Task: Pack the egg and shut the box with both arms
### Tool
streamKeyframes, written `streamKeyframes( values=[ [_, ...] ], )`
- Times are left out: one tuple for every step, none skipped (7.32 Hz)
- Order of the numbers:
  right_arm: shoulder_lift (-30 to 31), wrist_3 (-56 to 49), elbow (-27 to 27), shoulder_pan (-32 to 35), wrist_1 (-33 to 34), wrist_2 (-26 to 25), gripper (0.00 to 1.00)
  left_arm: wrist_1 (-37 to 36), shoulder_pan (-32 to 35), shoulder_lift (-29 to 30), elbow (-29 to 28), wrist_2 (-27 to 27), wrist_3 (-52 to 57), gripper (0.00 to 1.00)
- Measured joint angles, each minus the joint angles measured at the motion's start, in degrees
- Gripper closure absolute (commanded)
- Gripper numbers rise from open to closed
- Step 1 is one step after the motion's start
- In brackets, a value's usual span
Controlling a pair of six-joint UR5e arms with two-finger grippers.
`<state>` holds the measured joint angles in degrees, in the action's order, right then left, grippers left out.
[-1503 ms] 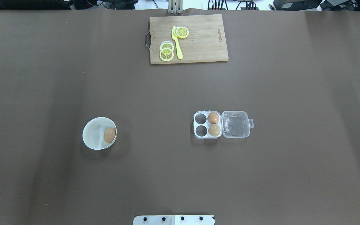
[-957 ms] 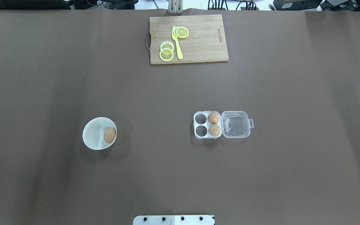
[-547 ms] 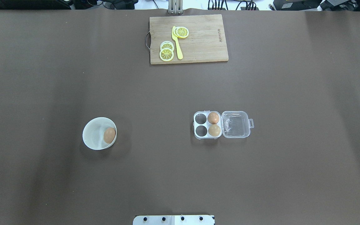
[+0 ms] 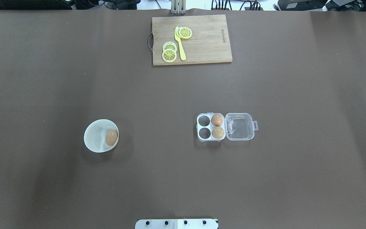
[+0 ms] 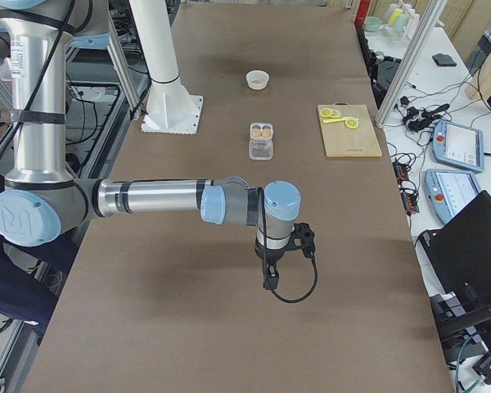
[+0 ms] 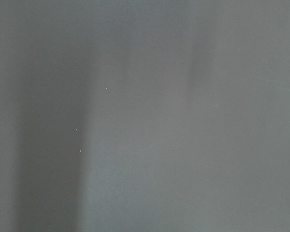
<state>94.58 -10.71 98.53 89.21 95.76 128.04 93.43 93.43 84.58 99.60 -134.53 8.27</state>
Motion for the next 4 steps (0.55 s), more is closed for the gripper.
streamKeyframes(
  values=[
    [0.66,-0.01,0.04,0.00,-1.75,0.01,0.00,0.03,0.00,0.24,-0.13,-0.02,0.00,0.00],
    [1.01,0.06,-0.01,0.00,-3.54,0.02,0.00,0.02,0.00,0.32,-0.22,-0.03,-0.01,0.00],
    [1.12,0.30,-0.19,0.00,-5.91,0.32,0.00,0.16,0.00,0.42,-0.06,-0.08,0.03,0.00],
    [1.02,0.58,-0.33,0.00,-8.25,1.49,0.00,1.25,0.00,0.72,0.08,-0.13,0.11,0.00]
  ],
)
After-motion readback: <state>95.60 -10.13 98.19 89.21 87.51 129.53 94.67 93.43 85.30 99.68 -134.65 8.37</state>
